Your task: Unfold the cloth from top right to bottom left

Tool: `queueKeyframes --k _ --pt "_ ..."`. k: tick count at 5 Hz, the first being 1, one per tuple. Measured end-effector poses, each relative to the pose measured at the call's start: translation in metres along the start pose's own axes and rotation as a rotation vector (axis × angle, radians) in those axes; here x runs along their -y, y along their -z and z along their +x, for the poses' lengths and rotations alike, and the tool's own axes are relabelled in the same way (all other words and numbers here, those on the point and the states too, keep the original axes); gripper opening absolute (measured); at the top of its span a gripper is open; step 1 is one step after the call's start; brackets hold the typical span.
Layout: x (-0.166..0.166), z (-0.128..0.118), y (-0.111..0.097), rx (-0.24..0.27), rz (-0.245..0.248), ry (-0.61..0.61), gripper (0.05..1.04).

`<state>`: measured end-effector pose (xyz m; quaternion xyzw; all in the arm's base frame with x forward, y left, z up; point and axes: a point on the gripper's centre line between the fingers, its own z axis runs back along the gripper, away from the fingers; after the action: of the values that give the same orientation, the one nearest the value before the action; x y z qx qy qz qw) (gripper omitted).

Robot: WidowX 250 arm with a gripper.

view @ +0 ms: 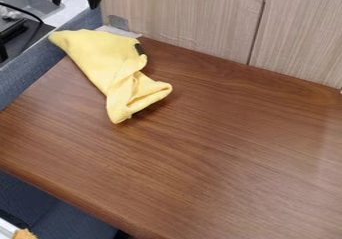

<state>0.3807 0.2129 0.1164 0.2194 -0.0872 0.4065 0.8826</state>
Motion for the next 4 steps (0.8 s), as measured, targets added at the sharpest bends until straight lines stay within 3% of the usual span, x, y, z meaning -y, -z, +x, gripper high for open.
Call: queueKeyframes --k 1,2,3,4 --pt "0.007 -0.008 0.016 -0.037 0.017 0.016 0.999" --pt "0.025 -0.016 0.017 -0.041 0.011 0.049 0.999" --pt "0.045 -0.023 0.010 -0.022 -0.011 0.074 0.999" --pt "0.065 -0.032 0.017 -0.054 -0.073 0.093 0.999"
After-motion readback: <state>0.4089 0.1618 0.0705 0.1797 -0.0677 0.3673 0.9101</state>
